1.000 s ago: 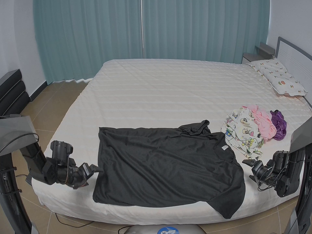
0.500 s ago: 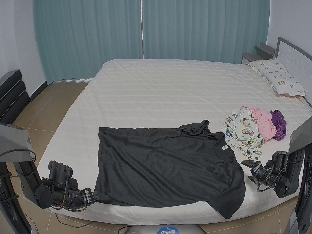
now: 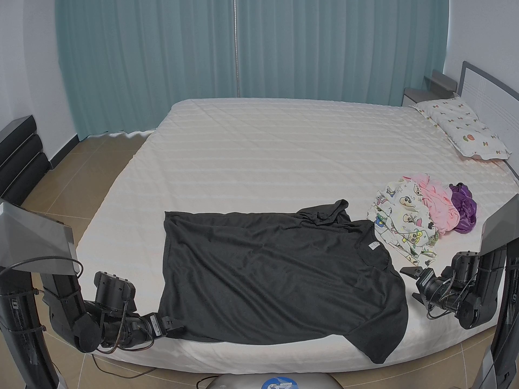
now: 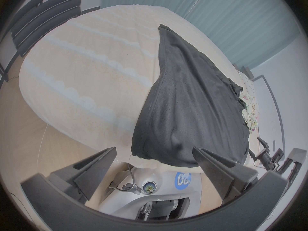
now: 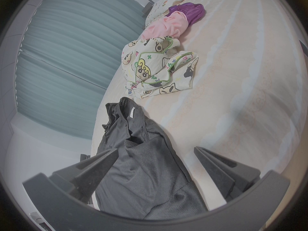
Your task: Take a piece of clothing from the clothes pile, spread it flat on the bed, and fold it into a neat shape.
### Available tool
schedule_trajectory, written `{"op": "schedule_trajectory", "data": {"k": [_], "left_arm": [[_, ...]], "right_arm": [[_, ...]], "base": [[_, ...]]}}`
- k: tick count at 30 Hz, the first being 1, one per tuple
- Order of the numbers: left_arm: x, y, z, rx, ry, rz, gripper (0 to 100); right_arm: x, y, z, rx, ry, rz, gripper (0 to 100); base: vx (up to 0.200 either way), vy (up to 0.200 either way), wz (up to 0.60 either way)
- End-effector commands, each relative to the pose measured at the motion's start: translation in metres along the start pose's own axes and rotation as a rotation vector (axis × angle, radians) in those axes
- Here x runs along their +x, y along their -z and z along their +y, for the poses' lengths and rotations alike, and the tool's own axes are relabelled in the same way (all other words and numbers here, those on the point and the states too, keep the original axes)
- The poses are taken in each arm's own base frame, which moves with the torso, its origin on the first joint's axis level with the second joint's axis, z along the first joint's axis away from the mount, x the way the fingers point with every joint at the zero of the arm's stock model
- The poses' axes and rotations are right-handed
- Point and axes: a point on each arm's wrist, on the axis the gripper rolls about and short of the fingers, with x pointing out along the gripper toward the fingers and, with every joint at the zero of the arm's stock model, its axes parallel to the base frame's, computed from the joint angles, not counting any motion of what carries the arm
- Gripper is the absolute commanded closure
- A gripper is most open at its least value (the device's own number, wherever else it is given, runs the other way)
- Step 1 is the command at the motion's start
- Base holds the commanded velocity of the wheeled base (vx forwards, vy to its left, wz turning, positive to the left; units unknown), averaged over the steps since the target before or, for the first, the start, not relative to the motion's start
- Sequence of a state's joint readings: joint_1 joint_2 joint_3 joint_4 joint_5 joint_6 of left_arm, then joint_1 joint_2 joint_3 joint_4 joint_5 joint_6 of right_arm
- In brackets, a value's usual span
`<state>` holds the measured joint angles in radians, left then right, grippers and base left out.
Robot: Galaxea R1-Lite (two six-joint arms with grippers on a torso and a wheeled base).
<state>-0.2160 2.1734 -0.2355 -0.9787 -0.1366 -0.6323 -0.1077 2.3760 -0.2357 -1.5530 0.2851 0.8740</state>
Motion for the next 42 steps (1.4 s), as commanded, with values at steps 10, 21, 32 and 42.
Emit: {"op": "schedule_trajectory", "data": {"k": [10, 21, 32, 42], "left_arm": [[0.005, 0.005, -0.002, -0.04, -0.019, 0.013, 100], [-0.014, 0.008, 0.005, -0.053, -0.052, -0.012, 100], [-0.02, 0.006, 0.025, -0.009, -0.135, 0.027, 100], [-0.02, 0.008, 0.029, 0.007, -0.163, 0.068, 100]], "right_arm": [[0.0, -0.001, 0.001, -0.004, -0.011, -0.009, 0], [-0.001, -0.001, 0.001, -0.003, -0.012, -0.009, 0], [-0.003, -0.001, 0.002, -0.004, -0.011, -0.008, 0], [-0.008, 0.013, 0.005, -0.077, 0.004, 0.038, 0]], "base": [[0.0, 0.0, 0.0], [0.0, 0.0, 0.0], [0.0, 0.0, 0.0], [0.0, 0.0, 0.0]]}}
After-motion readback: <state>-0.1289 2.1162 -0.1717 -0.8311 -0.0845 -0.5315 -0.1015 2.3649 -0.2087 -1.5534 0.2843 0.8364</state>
